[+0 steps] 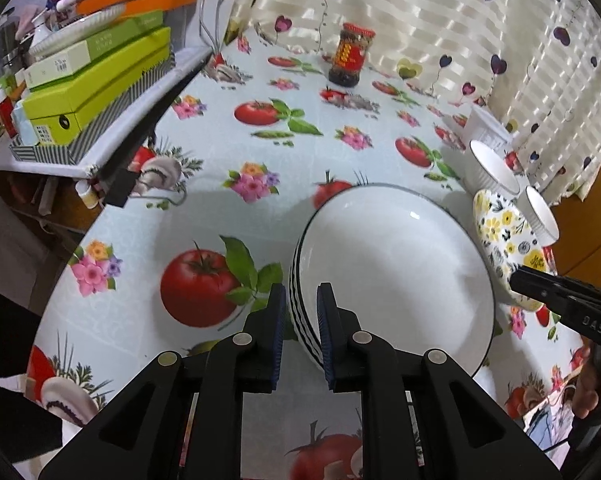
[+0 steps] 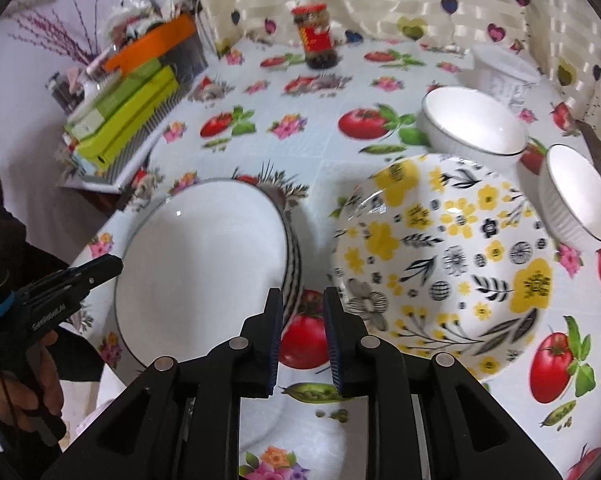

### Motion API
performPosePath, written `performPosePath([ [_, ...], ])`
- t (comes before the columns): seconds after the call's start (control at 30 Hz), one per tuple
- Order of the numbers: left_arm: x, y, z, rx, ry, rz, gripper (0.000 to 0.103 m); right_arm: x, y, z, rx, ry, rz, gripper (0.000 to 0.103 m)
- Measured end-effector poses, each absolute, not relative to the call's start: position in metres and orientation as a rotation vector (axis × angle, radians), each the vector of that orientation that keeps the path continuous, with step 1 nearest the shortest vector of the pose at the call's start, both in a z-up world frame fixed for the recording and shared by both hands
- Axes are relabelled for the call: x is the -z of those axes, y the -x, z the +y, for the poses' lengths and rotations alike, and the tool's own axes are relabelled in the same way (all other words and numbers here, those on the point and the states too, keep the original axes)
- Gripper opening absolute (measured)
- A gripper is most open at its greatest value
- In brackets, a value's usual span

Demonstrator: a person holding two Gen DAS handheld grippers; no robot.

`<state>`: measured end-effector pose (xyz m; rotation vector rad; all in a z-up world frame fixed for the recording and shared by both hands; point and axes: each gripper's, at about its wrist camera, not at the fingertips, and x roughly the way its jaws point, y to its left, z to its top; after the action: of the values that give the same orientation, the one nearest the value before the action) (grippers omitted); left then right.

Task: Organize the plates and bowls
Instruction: 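Open the left tool and release the plate stack, then grasp the rim of the yellow floral bowl with the right tool and lift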

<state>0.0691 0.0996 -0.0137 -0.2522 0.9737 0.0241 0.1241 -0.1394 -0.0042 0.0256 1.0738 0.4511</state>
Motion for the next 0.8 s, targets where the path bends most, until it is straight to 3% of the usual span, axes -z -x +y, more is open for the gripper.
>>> performPosePath([
  [0.17, -0.006, -0.068, 0.094, 0.001, 0.254, 0.927, 0.016, -0.006, -0.124, -0.184, -0.355, -0.058, 1.029, 0.023],
  [0.23, -0.015, -0.069, 0.086, 0.034, 0.248, 0.906, 0.016, -0.008, -0.124, -0.205, -0.305, -0.075, 1.006, 0.032],
  [0.3, -0.024, -0.072, 0.075, 0.082, 0.249, 0.886, 0.016, -0.012, -0.123, -0.230, -0.254, -0.104, 0.978, 0.049],
  [0.63, -0.038, -0.124, -0.008, 0.303, 0.194, 0.874, 0.016, 0.024, -0.138, -0.288, -0.158, -0.265, 1.047, 0.049],
  [0.67, -0.037, -0.131, -0.014, 0.311, 0.192, 0.878, 0.016, 0.029, -0.141, -0.288, -0.156, -0.271, 1.061, 0.047],
  [0.73, -0.031, -0.145, -0.027, 0.325, 0.191, 0.903, 0.016, 0.037, -0.146, -0.287, -0.161, -0.274, 1.077, 0.022],
  [0.8, -0.025, -0.155, -0.036, 0.325, 0.181, 0.921, 0.016, 0.046, -0.150, -0.289, -0.156, -0.284, 1.097, 0.013],
])
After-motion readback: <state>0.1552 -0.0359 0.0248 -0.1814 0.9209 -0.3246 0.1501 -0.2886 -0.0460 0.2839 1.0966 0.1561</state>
